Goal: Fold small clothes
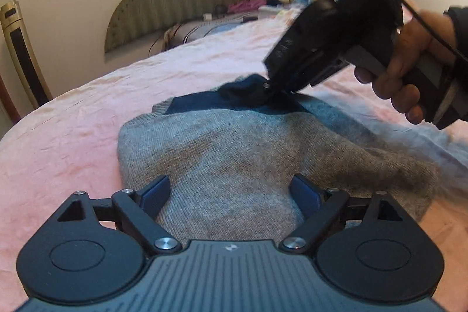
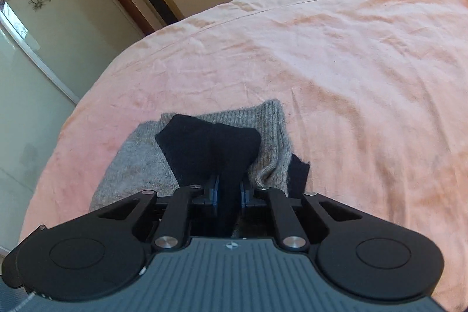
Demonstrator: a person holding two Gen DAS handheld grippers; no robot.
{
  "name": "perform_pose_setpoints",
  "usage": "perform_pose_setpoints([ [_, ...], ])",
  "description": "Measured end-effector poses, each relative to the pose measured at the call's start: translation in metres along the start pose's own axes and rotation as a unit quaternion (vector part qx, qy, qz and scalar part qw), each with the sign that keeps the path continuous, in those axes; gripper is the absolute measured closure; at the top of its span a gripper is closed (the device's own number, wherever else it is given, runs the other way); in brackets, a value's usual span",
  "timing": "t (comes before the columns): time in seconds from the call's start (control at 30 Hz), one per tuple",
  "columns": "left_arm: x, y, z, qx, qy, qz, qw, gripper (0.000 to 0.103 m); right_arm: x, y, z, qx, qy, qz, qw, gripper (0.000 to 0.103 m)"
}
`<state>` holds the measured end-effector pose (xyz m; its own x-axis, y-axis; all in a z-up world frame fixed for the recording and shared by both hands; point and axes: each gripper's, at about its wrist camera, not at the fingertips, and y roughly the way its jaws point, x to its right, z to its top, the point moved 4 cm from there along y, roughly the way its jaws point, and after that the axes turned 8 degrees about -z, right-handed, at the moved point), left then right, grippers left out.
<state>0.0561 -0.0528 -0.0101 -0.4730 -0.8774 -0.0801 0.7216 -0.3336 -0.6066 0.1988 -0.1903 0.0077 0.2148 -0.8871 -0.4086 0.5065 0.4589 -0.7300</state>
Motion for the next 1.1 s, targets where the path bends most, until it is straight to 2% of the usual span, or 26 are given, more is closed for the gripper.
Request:
perform_pose_setpoints([
  [0.1, -0.002, -0.004, -0.001, 0.007, -0.004, -0.004, 1.0, 0.011, 0.021, -0.003, -0.003, 0.013, 0.045, 0.03, 0.998, 0.101],
  [0.17, -0.008, -0.014, 0.0, 0.016, -0.032, -0.01, 0.9993, 0.011, 0.01, -0.01, -0.007, 0.03, 0.024, 0.018, 0.999, 0.097],
  [0.2, -0.014, -0.023, 0.0, 0.025, -0.06, -0.021, 0.9977, 0.011, 0.006, -0.016, -0.009, 0.031, 0.025, 0.016, 0.999, 0.084],
  [0.23, -0.022, -0.032, 0.0, 0.036, -0.095, -0.037, 0.9941, 0.011, 0.004, -0.026, -0.011, 0.029, 0.038, 0.02, 0.999, 0.065],
  [0.27, -0.032, -0.044, -0.002, 0.045, -0.133, -0.056, 0.9884, 0.011, 0.004, -0.039, -0.014, 0.031, 0.049, 0.038, 0.998, 0.052],
  [0.3, -0.046, -0.049, -0.005, 0.047, -0.18, -0.076, 0.9797, 0.011, 0.005, -0.053, -0.019, 0.038, 0.053, 0.057, 0.996, 0.019],
  [0.33, -0.061, -0.052, -0.012, 0.04, -0.228, -0.093, 0.9684, 0.011, 0.008, -0.066, -0.027, 0.042, 0.056, 0.072, 0.995, 0.0],
  [0.4, -0.087, -0.049, -0.028, 0.013, -0.317, -0.116, 0.9411, 0.012, 0.012, -0.073, -0.046, 0.003, 0.052, 0.085, 0.995, 0.004],
  [0.43, -0.099, -0.042, -0.038, -0.001, -0.353, -0.122, 0.9277, 0.012, 0.015, -0.07, -0.055, -0.02, 0.053, 0.079, 0.995, 0.01],
  [0.47, -0.103, -0.036, -0.043, -0.011, -0.371, -0.131, 0.9194, 0.012, 0.015, -0.066, -0.066, -0.044, 0.053, 0.074, 0.995, 0.015],
  [0.5, -0.102, -0.034, -0.043, -0.007, -0.375, -0.14, 0.9164, 0.013, 0.013, -0.063, -0.074, -0.056, 0.046, 0.079, 0.994, 0.025],
  [0.53, -0.099, -0.029, -0.042, -0.007, -0.378, -0.157, 0.9126, 0.013, 0.006, -0.064, -0.079, -0.049, 0.029, 0.086, 0.995, 0.028],
  [0.57, -0.094, -0.025, -0.041, -0.01, -0.384, -0.183, 0.9051, 0.018, 0.0, -0.062, -0.084, -0.056, 0.017, 0.092, 0.994, 0.035],
  [0.6, -0.088, -0.018, -0.041, -0.021, -0.393, -0.21, 0.8947, 0.036, -0.004, -0.057, -0.087, -0.075, 0.014, 0.099, 0.992, 0.065],
  [0.63, -0.082, -0.017, -0.041, -0.025, -0.394, -0.213, 0.8939, 0.045, -0.006, -0.051, -0.09, -0.074, 0.011, 0.094, 0.993, 0.079],
  [0.67, -0.078, -0.013, -0.042, -0.04, -0.39, -0.216, 0.8941, 0.071, -0.007, -0.048, -0.093, -0.084, 0.007, 0.111, 0.99, 0.079],
  [0.7, -0.078, -0.011, -0.044, -0.048, -0.394, -0.214, 0.8925, 0.079, -0.005, -0.049, -0.093, -0.083, 0.01, 0.115, 0.99, 0.079],
  [0.77, -0.077, -0.019, -0.048, -0.048, -0.405, -0.228, 0.884, 0.088, -0.003, -0.056, -0.095, -0.082, 0.011, 0.123, 0.989, 0.08],
  [0.87, -0.067, -0.045, -0.048, -0.048, -0.391, -0.241, 0.8871, 0.089, -0.001, -0.08, -0.106, -0.077, 0.012, 0.163, 0.984, 0.08],
  [0.97, -0.047, -0.062, -0.064, -0.063, -0.374, -0.25, 0.8911, 0.089, 0.0, -0.096, -0.129, -0.085, 0.013, 0.181, 0.98, 0.08],
  [1.03, -0.036, -0.064, -0.077, -0.079, -0.345, -0.23, 0.9067, 0.085, 0.006, -0.091, -0.144, -0.102, 0.015, 0.156, 0.982, 0.074],
  [1.07, -0.037, -0.068, -0.078, -0.07, -0.343, -0.225, 0.9095, 0.083, 0.011, -0.09, -0.146, -0.098, 0.031, 0.161, 0.982, 0.074],
  [1.1, -0.041, -0.071, -0.075, -0.07, -0.349, -0.218, 0.9089, 0.078, 0.013, -0.092, -0.143, -0.1, 0.044, 0.172, 0.979, 0.064],
])
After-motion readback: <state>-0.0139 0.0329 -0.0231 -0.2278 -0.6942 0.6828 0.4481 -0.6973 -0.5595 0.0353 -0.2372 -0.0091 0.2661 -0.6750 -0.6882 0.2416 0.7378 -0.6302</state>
